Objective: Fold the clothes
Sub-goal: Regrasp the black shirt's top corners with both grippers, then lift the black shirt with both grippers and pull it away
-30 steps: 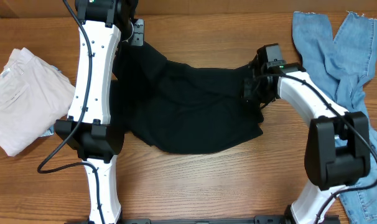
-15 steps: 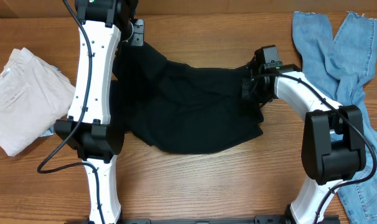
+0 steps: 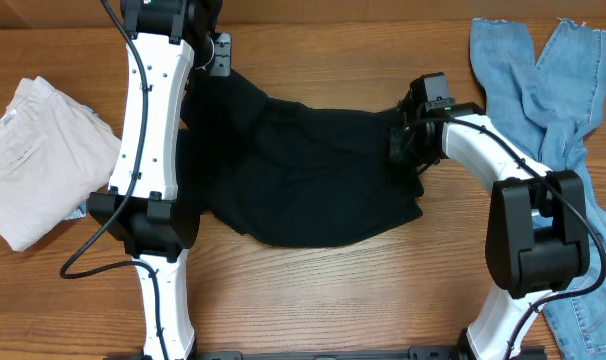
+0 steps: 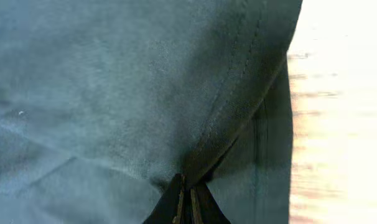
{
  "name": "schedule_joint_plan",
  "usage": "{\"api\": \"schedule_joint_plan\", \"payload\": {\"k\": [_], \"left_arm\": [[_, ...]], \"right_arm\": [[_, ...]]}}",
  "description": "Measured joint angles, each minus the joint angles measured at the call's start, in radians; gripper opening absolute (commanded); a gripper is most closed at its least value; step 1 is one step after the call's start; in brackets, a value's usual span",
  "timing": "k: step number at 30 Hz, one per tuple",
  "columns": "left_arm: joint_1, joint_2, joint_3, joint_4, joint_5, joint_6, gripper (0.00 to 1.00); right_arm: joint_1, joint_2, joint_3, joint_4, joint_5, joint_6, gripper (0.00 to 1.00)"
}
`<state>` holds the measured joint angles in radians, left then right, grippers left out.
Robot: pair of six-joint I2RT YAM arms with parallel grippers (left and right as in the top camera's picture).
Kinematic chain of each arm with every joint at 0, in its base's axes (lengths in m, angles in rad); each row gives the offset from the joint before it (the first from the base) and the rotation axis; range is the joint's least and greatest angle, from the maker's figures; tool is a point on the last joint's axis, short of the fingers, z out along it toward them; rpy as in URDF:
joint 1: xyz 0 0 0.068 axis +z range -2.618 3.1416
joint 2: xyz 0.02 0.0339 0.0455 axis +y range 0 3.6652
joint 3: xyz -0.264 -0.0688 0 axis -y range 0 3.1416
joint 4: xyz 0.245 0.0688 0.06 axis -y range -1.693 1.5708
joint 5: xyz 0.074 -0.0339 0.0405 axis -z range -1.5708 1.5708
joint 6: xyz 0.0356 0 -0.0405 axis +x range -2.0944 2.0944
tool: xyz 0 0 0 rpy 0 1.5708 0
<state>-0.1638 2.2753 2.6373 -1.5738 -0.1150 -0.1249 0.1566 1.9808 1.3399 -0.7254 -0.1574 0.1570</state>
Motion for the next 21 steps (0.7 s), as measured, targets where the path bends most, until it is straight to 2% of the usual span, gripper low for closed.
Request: {"api": "schedule_joint_plan", "payload": {"k": [5,15,21], "left_arm": [[0.0,0.0,0.0,-0.006,0.0,0.0,0.04],[0.0,-0.001,0.0,-0.021,0.0,0.0,0.04],[0.0,-0.053,0.0,-0.021,0.0,0.001,0.04]], "right_arm": [[-0.002,-0.055,0.072,-0.13,0.001,0.0,0.04],[-0.047,-0.179,0.388,-0.41,0.035,0.0,0.04],[-0.072,-0.217,0.499,-0.557,0.042,0.0,0.04]]}}
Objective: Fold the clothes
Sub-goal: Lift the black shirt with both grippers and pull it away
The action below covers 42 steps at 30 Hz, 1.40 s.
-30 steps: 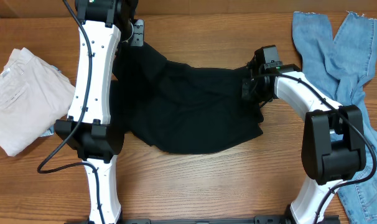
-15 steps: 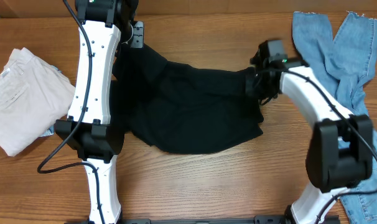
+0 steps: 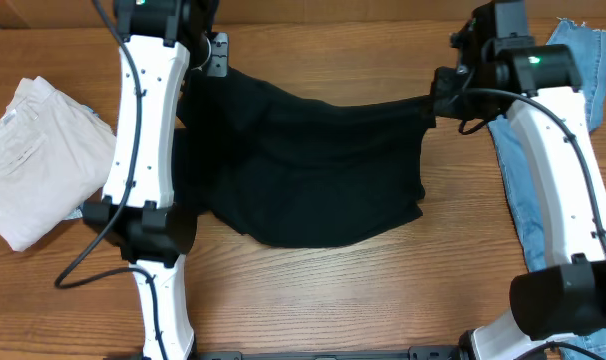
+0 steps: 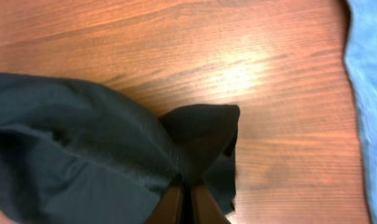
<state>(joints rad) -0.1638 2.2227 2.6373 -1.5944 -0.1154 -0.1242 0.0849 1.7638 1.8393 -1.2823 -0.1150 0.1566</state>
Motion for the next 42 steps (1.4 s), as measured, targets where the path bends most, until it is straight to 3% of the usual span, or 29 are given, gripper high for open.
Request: {"api": "schedule_joint_plan", "payload": {"k": [15,42], "left_arm": [[0.0,-0.267,0.0,-0.016,0.0,0.0,0.04],[0.0,-0.594,0.0,-0.1,0.001,0.0,0.04]], "right_arm": [[-0.025,-0.134,0.111,-0.216,0.003,0.0,0.04],[-0.026,-0.459,0.137,-0.323,0.003,0.0,0.04]]}}
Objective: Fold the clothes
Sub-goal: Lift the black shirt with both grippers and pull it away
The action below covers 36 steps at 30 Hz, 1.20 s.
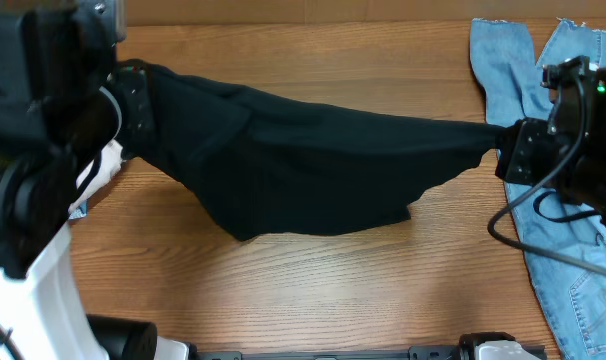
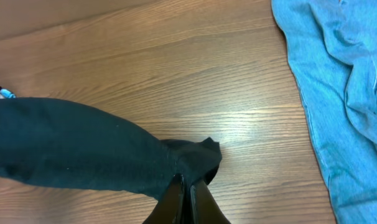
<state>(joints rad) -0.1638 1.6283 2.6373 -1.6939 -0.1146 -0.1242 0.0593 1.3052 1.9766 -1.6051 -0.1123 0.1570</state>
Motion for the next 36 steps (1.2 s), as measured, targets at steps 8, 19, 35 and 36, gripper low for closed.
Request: {"api": "schedule_joint_plan", "payload": {"k": [8,19,35,36], "left_arm": [[0.0,-0.093,0.0,0.0,0.03,0.0,0.04],[0.0,-0.096,-0.008,0.0,0.044,0.0,0.04],[0.068,0.482,-0.047,0.52,0.045,0.021,0.04],[0.088,0.492,-0.047,0.552,0.045,0.014,0.04]], "right_arm": [[0.0,-0.064,0.0,-0.01,-0.001,0.0,0.04],[0.0,0.063,0.015,0.013,-0.002,-0.002,0.04],[-0.007,0.625,0.042,0.654,-0.018,-0.026,0.04],[-0.01,0.634,0.069,0.657,-0.019,-0.022,0.04]]}}
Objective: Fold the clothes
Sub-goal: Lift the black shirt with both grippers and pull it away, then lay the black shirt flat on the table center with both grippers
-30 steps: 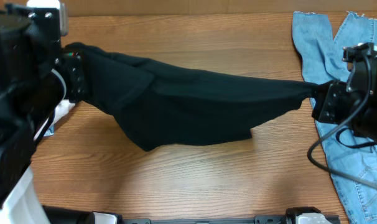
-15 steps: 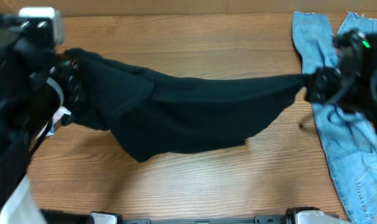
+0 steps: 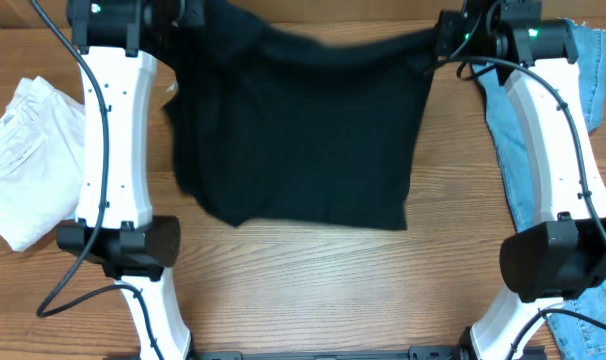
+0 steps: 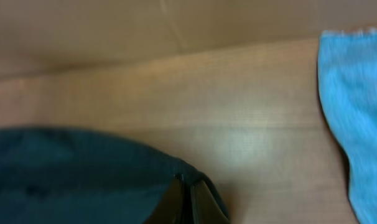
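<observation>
The black garment (image 3: 298,130) hangs spread between both arms at the far edge of the table, its lower hem trailing toward the middle. My right gripper (image 3: 441,42) is shut on the garment's top right corner; in the right wrist view the black cloth (image 4: 83,174) bunches at the pinched fingertips (image 4: 187,186). The left gripper (image 3: 188,12) holds the top left corner at the far edge, its jaws hidden behind cloth and arm.
A folded white garment (image 3: 28,160) lies at the left. Blue jeans (image 3: 573,180) lie along the right side behind the right arm, also seen as blue cloth (image 4: 356,106) in the wrist view. Bare wood (image 3: 313,290) fills the near table.
Both grippers moved from a wide, stretched hold at mid-table to the far edge and closer together. The black garment now hangs as a broad, flat sheet instead of a taut band.
The black garment lay rumpled mid-table with each gripper shut on an upper corner. The right arm then rose toward the far right. Both arms then pulled the cloth wide and taut. Now they hold it at the far edge, spread flat.
</observation>
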{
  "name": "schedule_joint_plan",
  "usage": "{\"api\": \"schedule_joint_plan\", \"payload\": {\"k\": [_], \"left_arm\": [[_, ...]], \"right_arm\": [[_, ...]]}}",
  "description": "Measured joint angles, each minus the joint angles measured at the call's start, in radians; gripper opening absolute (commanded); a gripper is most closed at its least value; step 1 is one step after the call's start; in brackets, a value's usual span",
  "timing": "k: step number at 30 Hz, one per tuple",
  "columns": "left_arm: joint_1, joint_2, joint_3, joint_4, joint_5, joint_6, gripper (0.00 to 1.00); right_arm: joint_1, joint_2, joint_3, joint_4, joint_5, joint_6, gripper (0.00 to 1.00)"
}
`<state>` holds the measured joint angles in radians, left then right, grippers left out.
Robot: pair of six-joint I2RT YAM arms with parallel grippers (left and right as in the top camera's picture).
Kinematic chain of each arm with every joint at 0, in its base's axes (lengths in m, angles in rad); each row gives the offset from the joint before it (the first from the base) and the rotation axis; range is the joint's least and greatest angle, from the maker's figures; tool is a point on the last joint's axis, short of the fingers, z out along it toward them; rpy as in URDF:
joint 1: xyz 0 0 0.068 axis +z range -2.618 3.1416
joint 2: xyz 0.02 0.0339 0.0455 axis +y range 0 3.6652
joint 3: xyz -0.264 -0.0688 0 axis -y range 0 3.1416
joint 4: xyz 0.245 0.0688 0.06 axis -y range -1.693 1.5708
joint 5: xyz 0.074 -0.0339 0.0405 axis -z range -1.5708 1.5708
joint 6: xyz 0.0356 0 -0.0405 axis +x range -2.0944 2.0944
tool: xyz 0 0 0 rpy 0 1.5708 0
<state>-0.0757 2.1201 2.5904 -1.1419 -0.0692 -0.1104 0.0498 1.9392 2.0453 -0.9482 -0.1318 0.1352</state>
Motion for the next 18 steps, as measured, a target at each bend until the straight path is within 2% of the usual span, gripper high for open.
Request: {"api": "schedule_joint_plan", "payload": {"k": [6,9,12,18], "left_arm": [[0.13,-0.034,0.051,0.109,0.076,-0.042,0.04],[0.165,-0.083,0.072,0.105,0.113,-0.043,0.04],[0.162,-0.129,0.093,0.023,0.167,-0.03,0.04],[0.123,-0.138,0.095,-0.247,0.273,-0.005,0.04]], "right_arm": [[-0.031,-0.025,0.337,-0.066,0.009,0.011,0.04],[-0.037,-0.08,0.391,-0.148,0.023,0.01,0.04],[-0.037,-0.103,0.398,-0.254,0.061,0.01,0.04],[-0.037,-0.04,0.35,-0.482,0.122,0.009,0.04]]}}
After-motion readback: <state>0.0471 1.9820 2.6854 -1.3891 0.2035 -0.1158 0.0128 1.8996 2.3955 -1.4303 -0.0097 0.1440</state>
